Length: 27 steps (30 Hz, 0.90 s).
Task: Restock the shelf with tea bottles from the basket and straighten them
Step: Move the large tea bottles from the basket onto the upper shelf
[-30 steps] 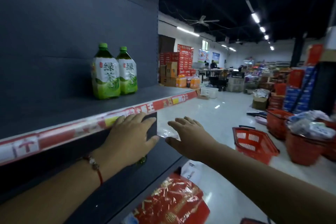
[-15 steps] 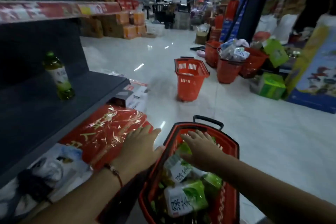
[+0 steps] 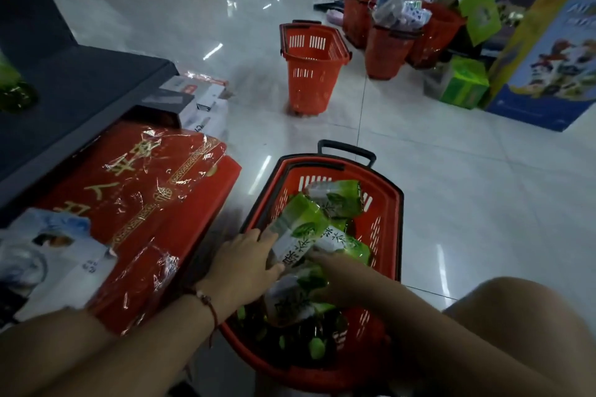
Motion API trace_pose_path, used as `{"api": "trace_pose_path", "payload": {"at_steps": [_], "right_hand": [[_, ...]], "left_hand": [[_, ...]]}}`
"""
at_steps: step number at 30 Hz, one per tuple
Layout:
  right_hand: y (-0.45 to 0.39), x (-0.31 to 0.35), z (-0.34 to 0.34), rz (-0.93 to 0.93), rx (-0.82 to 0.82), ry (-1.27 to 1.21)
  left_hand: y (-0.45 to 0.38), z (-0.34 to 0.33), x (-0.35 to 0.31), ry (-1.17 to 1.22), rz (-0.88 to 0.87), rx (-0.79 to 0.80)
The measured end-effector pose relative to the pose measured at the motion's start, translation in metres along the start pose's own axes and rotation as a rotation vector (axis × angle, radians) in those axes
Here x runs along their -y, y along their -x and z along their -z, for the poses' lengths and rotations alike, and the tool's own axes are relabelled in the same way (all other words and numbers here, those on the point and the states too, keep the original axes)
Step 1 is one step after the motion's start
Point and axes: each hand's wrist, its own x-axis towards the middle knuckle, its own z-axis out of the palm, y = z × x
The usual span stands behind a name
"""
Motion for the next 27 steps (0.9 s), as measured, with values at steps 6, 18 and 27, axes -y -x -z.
{"api": "trace_pose_path", "payload": {"at_steps": [6,18,27], "right_hand": [[-0.016,0.001,-0.045,0.032,0.049,0.354],[-0.031,-0.018,-0.046,0.124,-0.073,0.420],[-0.009,-0.011,-0.030,0.117,-0.135,0.238]], "left_hand": [[-0.013,-0.003,0.004,0.016,-0.001,0.001],[-0.017,-0.006,0.002,0.052,-0.006,0.075],[0.006,0.002,0.028,0.074,0.064,0.125]]}}
